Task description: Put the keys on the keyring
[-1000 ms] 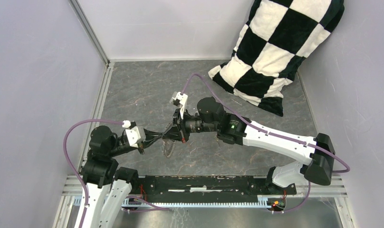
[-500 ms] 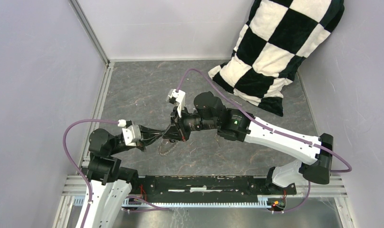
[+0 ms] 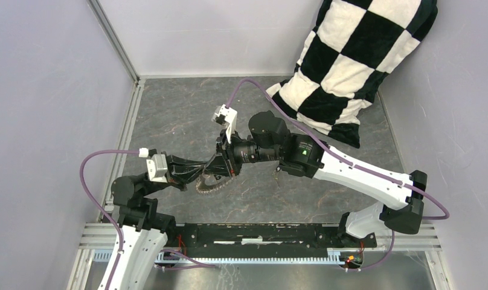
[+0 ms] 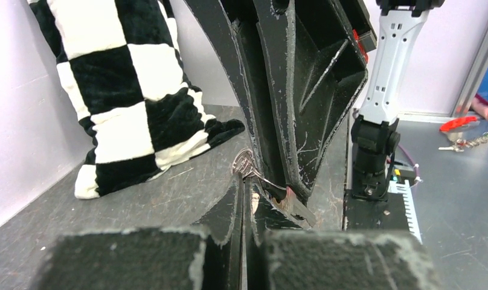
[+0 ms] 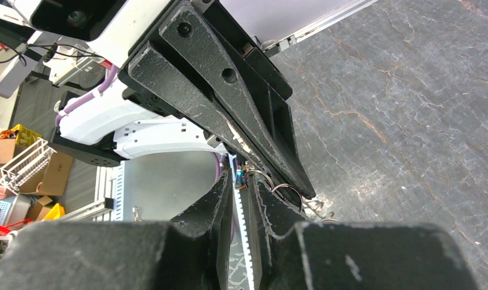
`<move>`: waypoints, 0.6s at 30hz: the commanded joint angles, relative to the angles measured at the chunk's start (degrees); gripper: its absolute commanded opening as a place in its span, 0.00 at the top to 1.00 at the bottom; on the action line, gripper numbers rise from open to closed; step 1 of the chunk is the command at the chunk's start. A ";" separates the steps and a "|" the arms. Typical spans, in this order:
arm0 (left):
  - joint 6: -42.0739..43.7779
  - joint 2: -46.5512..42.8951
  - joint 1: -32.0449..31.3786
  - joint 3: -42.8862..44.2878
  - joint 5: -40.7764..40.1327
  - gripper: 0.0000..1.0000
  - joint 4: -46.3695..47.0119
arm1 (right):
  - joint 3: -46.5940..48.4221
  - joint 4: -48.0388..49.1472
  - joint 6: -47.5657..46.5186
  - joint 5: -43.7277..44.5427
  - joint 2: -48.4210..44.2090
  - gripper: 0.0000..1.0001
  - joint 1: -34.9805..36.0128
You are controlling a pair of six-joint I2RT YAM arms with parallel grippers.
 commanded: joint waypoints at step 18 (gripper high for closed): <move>-15.90 -4.56 -0.88 -1.90 -7.87 0.98 15.21 | 7.38 -3.02 2.15 4.86 3.33 0.71 1.75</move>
